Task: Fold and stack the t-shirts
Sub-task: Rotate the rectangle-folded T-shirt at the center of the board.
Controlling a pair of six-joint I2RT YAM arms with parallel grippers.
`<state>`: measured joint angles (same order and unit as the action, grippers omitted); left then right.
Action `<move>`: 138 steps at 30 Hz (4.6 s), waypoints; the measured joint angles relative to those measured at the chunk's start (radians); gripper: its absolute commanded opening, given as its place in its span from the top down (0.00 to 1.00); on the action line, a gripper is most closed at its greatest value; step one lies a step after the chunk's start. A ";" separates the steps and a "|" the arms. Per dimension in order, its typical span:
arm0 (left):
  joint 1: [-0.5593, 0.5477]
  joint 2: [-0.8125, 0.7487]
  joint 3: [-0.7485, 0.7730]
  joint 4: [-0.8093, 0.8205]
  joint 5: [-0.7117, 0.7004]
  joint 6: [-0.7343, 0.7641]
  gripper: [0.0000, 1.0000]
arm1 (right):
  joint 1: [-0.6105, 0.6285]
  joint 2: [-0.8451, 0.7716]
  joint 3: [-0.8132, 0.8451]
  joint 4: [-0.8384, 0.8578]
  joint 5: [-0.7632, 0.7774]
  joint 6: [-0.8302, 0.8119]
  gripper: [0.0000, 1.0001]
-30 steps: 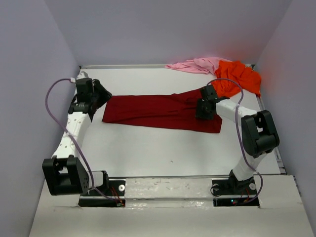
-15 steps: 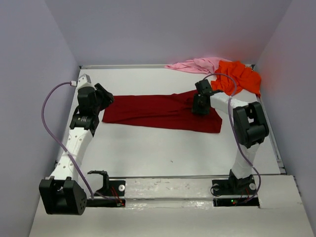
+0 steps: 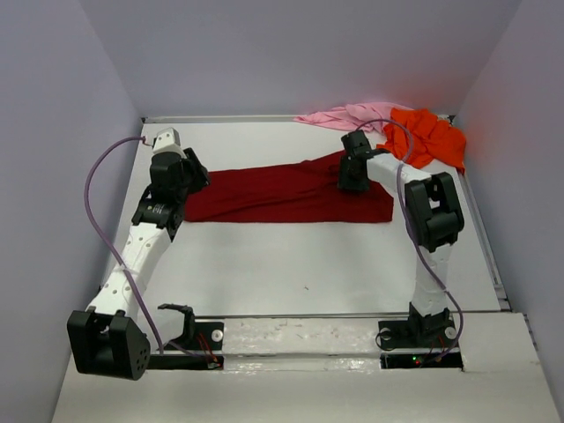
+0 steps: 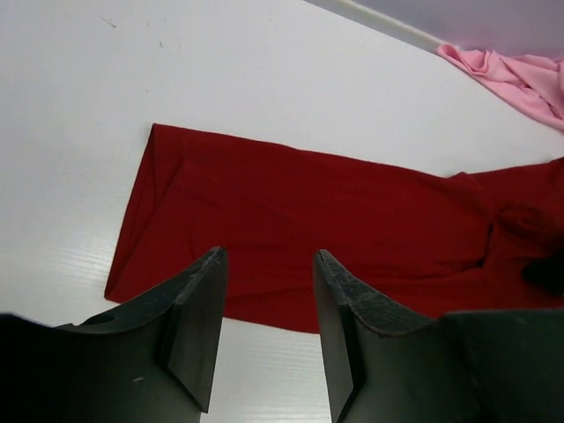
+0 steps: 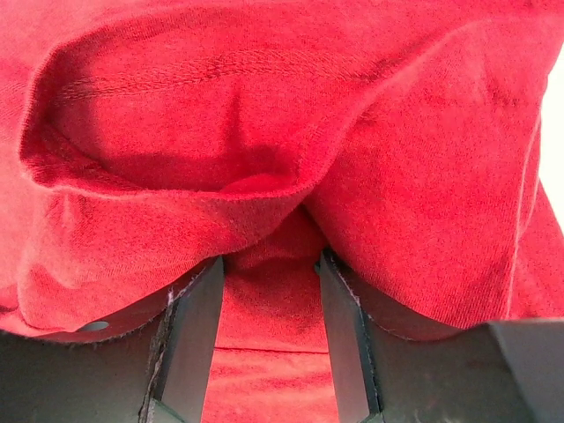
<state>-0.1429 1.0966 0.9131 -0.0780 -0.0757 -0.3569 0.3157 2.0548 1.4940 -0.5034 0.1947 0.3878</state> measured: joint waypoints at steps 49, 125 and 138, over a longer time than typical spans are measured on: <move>-0.047 -0.014 0.004 -0.017 -0.147 0.046 0.45 | 0.293 0.459 0.882 0.135 -0.737 -0.131 0.38; -0.013 -0.026 0.004 -0.017 -0.134 0.029 0.45 | 0.188 0.206 0.327 0.141 -0.038 0.013 0.39; -0.013 -0.027 0.004 -0.017 -0.126 0.029 0.45 | 0.092 0.180 0.325 0.124 0.025 -0.026 0.39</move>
<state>-0.1558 1.0698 0.9169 -0.0952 -0.2016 -0.3283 0.4076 2.2353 1.8187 -0.3798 0.2195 0.3614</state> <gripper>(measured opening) 0.549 0.611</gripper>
